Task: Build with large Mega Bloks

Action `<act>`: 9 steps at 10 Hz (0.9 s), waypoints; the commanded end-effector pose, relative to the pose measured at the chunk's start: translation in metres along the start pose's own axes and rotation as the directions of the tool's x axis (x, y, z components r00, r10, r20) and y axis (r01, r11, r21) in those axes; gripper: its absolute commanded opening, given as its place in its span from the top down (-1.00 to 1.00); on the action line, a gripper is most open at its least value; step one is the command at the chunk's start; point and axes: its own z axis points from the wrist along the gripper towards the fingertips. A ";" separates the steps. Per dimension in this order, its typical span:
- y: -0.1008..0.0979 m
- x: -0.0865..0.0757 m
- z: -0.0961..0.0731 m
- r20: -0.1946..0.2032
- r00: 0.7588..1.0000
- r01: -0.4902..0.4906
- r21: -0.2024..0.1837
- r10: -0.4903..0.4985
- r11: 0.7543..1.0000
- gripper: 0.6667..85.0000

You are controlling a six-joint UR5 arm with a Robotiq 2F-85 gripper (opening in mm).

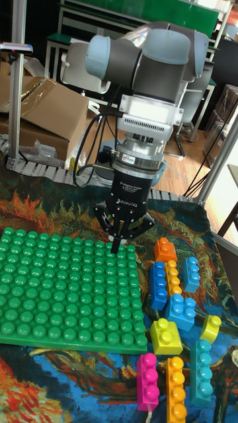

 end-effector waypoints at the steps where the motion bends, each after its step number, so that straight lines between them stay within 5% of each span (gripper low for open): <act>1: 0.004 0.019 -0.002 -0.072 0.996 0.044 -0.020 -0.045 0.999 0.98; 2: 0.013 0.030 -0.003 -0.114 0.993 0.033 -0.055 -0.039 0.998 0.98; 5: 0.022 0.049 0.005 -0.160 0.977 0.141 -0.014 -0.141 0.990 0.98; 7: 0.040 0.052 0.012 -0.137 0.980 0.143 -0.001 -0.142 0.990 0.98; 8: 0.031 0.047 0.009 -0.131 0.977 0.176 0.028 -0.171 0.984 0.98; 9: 0.033 0.036 0.009 -0.093 0.966 0.244 0.014 -0.242 0.970 0.98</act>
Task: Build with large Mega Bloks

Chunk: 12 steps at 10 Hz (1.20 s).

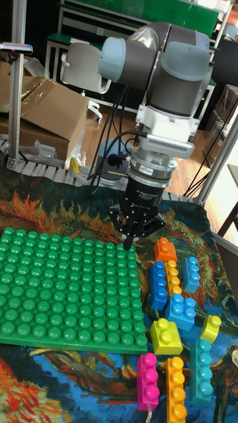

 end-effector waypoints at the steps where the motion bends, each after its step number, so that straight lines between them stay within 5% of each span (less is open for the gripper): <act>1: 0.002 -0.025 -0.002 0.096 0.992 0.081 0.033 -0.084 0.996 0.98; 2: -0.011 -0.021 -0.002 0.075 0.991 0.102 0.081 -0.108 0.991 0.98; 4: 0.007 0.011 -0.001 -0.041 0.999 0.028 0.004 -0.028 1.000 0.98; 6: 0.003 0.012 -0.001 -0.046 0.999 0.028 0.018 -0.027 0.999 0.98; 7: 0.017 0.013 0.001 -0.044 0.999 0.010 -0.022 -0.011 1.000 0.98; 9: 0.042 0.037 0.018 -0.107 0.994 0.000 -0.035 -0.003 0.999 0.98; 10: 0.046 0.041 0.028 -0.099 0.995 0.008 -0.003 -0.008 1.000 0.97; 12: 0.075 0.049 0.040 -0.084 0.996 0.019 -0.031 -0.022 0.999 0.60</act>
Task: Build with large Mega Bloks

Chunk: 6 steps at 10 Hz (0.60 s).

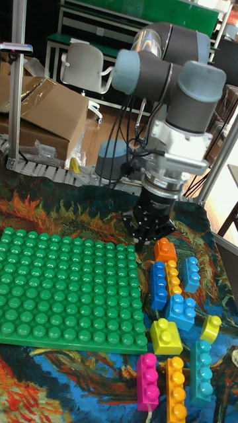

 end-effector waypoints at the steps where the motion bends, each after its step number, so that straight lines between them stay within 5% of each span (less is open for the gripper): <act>1: 0.033 0.010 0.014 0.003 1.000 0.011 -0.033 -0.011 0.999 0.46; 3: 0.040 0.014 0.014 -0.007 0.997 0.076 -0.060 -0.077 0.995 0.30; 6: 0.048 -0.008 0.016 0.069 0.994 0.094 -0.079 -0.088 0.993 -0.34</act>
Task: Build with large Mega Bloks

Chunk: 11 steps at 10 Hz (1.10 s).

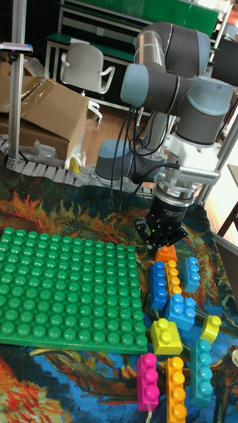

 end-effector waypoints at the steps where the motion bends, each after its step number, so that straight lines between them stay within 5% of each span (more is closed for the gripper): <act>1: 0.025 -0.019 0.010 0.052 0.999 0.009 -0.065 -0.005 0.998 -0.63; 3: 0.036 -0.027 0.020 0.071 0.997 0.026 -0.073 -0.021 0.997 -0.94; 7: 0.029 -0.001 0.013 0.009 0.998 0.056 -0.065 -0.056 0.996 -0.87; 11: 0.023 0.004 0.011 -0.001 0.997 0.075 -0.045 -0.075 0.996 -0.87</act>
